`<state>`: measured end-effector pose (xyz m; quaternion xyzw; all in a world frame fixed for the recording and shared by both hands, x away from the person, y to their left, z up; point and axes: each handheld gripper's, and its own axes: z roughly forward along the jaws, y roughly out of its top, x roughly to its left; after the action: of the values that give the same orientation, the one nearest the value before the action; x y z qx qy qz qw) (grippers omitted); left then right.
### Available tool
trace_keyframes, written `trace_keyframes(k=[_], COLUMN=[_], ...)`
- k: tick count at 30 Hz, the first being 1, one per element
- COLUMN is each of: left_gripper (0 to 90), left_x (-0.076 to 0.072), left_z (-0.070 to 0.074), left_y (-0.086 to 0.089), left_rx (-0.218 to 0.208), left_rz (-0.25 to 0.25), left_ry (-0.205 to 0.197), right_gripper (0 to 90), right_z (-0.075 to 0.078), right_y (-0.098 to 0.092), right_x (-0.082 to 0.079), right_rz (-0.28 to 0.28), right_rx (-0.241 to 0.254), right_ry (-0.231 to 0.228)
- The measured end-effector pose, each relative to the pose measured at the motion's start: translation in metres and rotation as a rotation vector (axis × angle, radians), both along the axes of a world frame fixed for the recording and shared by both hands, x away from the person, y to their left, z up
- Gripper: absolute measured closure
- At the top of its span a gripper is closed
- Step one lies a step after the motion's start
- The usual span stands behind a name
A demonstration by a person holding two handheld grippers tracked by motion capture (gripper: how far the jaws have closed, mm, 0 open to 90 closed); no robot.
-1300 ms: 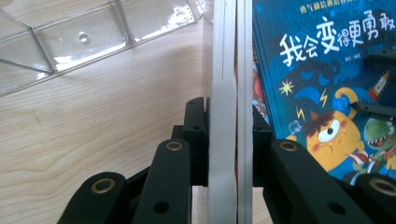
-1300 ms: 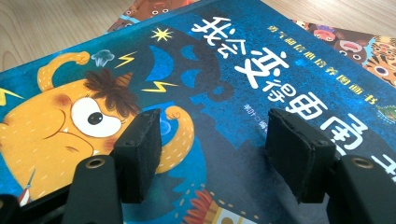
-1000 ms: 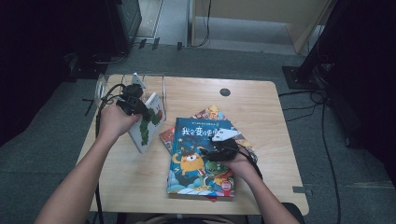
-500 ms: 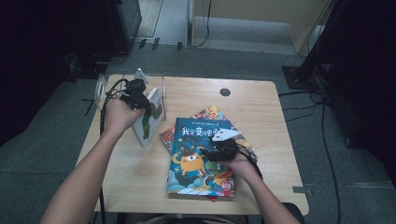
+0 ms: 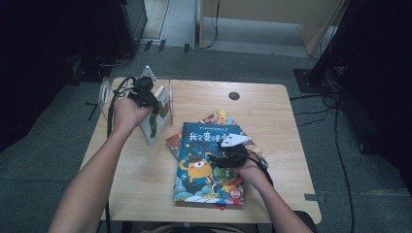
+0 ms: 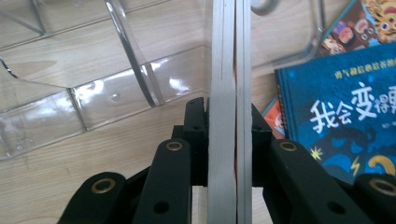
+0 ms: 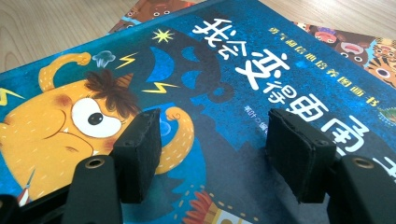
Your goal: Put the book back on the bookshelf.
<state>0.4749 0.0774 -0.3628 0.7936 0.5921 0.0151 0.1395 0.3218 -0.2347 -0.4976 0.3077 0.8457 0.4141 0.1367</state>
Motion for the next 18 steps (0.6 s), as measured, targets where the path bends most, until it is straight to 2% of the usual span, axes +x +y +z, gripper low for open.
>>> trace_keyframes(k=[6, 18], left_gripper=[77.3, 77.3], left_x=[0.01, 0.031], left_z=[-0.002, -0.007], left_y=[0.001, -0.006], left_rx=[-0.012, -0.01], left_rz=[0.028, 0.062], left_ry=[0.006, -0.011], right_gripper=[35.5, 35.4], right_z=[0.0, -0.001], right_y=[0.0, 0.001], right_x=[0.0, 0.0], right_rz=[0.0, 0.0], right_rx=[0.003, 0.014], right_ry=[0.001, -0.006])
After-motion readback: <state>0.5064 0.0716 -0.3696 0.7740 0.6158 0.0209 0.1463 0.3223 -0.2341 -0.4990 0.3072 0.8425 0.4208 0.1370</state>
